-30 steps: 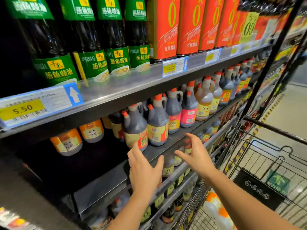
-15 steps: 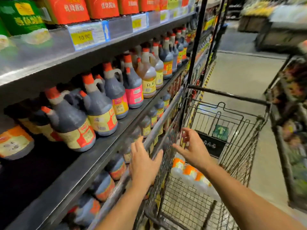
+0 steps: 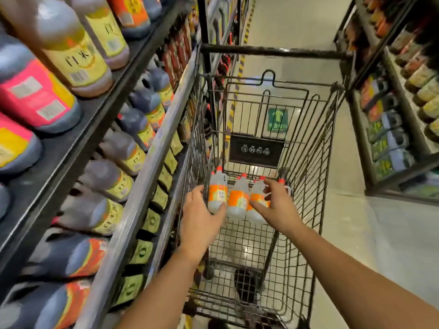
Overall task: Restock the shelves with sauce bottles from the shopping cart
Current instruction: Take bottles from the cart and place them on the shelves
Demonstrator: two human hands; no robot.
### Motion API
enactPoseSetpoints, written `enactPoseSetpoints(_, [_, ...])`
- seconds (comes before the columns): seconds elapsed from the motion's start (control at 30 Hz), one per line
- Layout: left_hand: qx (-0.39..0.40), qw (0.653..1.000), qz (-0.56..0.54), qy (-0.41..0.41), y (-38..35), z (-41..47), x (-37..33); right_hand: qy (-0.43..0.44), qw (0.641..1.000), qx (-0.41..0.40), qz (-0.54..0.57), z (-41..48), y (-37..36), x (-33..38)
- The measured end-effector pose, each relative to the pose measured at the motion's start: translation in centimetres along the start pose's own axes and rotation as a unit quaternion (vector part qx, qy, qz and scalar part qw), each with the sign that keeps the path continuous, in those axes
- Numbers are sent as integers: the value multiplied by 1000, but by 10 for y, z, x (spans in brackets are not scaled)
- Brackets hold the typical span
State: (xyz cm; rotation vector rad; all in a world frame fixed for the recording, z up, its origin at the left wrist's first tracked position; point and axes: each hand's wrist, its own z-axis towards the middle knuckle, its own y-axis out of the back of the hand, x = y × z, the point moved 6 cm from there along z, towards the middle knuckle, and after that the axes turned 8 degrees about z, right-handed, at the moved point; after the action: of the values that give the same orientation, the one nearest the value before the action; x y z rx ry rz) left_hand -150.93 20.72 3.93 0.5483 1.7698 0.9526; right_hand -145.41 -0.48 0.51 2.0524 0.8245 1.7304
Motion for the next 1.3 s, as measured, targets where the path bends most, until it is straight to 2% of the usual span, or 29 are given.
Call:
enactPoseSetpoints(0.27, [126, 990, 48, 43, -135, 57, 30, -174, 982, 30, -61, 65, -36, -133])
enactPoseSetpoints(0.47, [166, 979, 114, 24, -224, 107, 51, -268, 958, 67, -73, 122, -78, -205])
enactPoseSetpoints(0.57, [184, 972, 147, 22, -265, 140, 55, -287, 953, 63, -73, 137, -90, -233])
enactPoseSetpoints(0.67, [222, 969, 101, 50, -302, 168, 59, -299, 951, 44, -69, 137, -98, -250])
enactPoseSetpoints(0.77, [222, 970, 61, 71, -330, 193, 63, -291, 951, 35, -100, 137, -104, -255])
enactPoseSetpoints(0.93, [296, 940, 120, 118, -364, 213, 73, -302, 947, 39, -105, 139, -109, -260])
enactPoseSetpoints(1.13, [275, 941, 108, 164, -364, 221, 77, -285, 952, 36, -108, 135, -108, -260])
enactPoseSetpoints(1.3, [238, 959, 81, 128, -351, 217, 77, -271, 956, 36, -103, 133, -107, -259])
